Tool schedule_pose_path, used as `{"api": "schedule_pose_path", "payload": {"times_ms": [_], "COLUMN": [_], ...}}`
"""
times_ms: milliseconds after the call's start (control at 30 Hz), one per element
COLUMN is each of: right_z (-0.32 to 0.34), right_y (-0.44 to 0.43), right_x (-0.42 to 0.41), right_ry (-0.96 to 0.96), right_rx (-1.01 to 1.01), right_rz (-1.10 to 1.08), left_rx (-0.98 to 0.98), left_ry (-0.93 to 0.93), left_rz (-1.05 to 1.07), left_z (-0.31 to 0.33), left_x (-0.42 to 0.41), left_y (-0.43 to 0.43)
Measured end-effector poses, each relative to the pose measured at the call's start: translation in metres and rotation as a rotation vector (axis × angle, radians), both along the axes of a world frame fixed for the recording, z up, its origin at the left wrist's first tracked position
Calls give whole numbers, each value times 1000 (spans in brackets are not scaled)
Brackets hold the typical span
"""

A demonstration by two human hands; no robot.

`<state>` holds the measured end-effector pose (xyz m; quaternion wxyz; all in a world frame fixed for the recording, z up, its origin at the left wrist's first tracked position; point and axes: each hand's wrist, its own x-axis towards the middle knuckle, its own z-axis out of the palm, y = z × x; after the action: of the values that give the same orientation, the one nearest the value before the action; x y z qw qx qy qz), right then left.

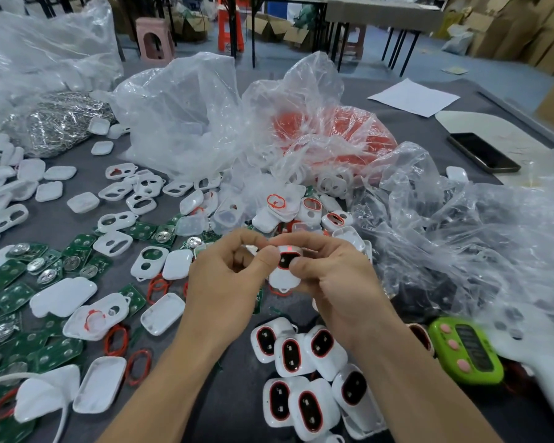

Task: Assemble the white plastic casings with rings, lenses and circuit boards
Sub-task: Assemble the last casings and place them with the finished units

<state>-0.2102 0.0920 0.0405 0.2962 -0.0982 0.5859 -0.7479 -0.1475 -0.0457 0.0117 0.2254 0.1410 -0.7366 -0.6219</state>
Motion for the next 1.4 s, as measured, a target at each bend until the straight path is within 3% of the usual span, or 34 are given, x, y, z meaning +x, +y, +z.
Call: {"api": "schedule_pose_path", "payload": {"times_ms": [300, 500, 733, 967, 1167, 1300, 1400], "right_z": [4, 3, 3, -3, -1, 0, 0], "right_y": [4, 5, 3, 0, -2, -2, -3], "right_x": [1, 5, 4, 9, 6, 7, 6], "right_ry": [41, 207, 145, 241, 61, -36, 5], "right_rx": [60, 136, 76, 194, 23, 44, 96], "right_rz": [96, 139, 134, 102, 55, 50, 22], "left_rx": [-21, -39, 154, 51, 139, 156, 192], "left_ry": [4, 79, 83, 60, 86, 100, 121], "left_rz": [24, 22, -71, 30, 24, 36, -2], "left_z": [1, 2, 9, 6, 9, 6, 8], "left_x": [0, -2, -1, -2, -3, -3, -2], "left_y": [2, 8, 4, 6, 3, 0, 1]}}
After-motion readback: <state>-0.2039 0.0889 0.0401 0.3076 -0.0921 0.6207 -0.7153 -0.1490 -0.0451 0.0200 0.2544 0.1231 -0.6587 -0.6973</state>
